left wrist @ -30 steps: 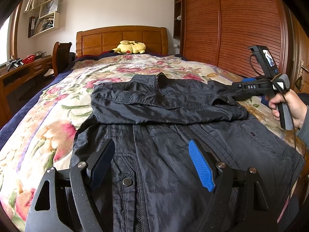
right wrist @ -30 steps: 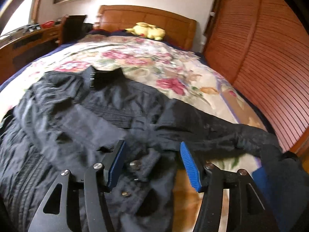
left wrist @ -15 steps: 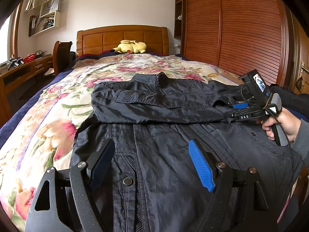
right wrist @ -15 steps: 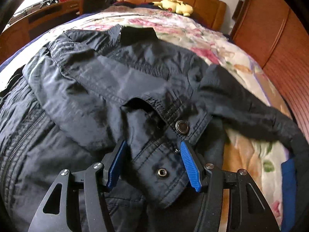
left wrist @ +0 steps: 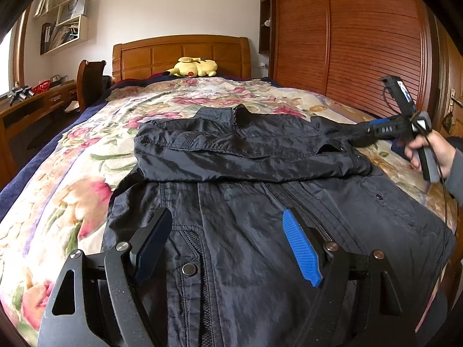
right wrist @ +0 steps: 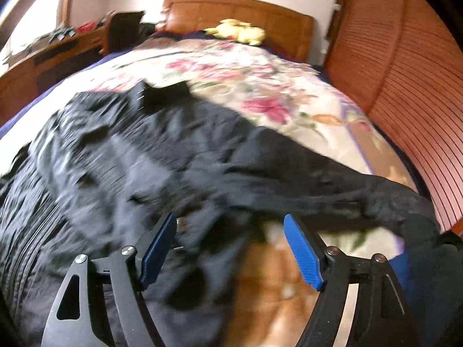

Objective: Fold large clothes
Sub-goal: 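Reach the right tool to the other sleeve and close on it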

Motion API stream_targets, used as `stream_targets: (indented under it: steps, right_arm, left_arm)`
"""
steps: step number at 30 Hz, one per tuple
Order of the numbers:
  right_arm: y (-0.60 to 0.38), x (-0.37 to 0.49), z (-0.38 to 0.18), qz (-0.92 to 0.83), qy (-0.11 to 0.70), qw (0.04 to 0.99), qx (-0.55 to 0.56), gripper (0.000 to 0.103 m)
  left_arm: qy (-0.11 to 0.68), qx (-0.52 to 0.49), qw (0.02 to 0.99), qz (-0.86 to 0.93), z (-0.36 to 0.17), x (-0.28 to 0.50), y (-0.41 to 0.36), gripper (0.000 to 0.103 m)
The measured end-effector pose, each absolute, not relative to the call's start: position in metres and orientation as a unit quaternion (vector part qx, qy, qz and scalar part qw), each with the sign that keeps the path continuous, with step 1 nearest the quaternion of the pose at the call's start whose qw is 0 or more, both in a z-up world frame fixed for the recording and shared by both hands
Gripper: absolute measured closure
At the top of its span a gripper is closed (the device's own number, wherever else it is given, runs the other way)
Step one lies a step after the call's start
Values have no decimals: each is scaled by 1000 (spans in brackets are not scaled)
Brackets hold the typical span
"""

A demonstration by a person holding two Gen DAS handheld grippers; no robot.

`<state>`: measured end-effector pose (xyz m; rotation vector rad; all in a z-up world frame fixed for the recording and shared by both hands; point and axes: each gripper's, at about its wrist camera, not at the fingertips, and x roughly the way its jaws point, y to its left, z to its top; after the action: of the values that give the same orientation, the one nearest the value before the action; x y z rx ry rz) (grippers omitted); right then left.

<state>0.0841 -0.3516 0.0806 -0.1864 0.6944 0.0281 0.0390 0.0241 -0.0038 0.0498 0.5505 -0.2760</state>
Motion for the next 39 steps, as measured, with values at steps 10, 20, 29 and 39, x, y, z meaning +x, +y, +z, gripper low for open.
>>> stream_targets:
  steps: [10,20,29,39]
  right_arm:
    - [-433,128,47,-79,375,924,-9,24]
    - [-445,178,15,-156,401,902,-47,24]
    - [-441,201,6,-200,400,890,-91,24]
    - [-466,212,-4,-145,409,901,6,66]
  left_arm:
    - [280,26,949,-142,-5,44,21,23]
    - [290,25,945,-147,-8,47,20,23]
    - [296,27,943,-149,-10,50,19,23]
    - [296,27,943,-149,-9,51,18,23]
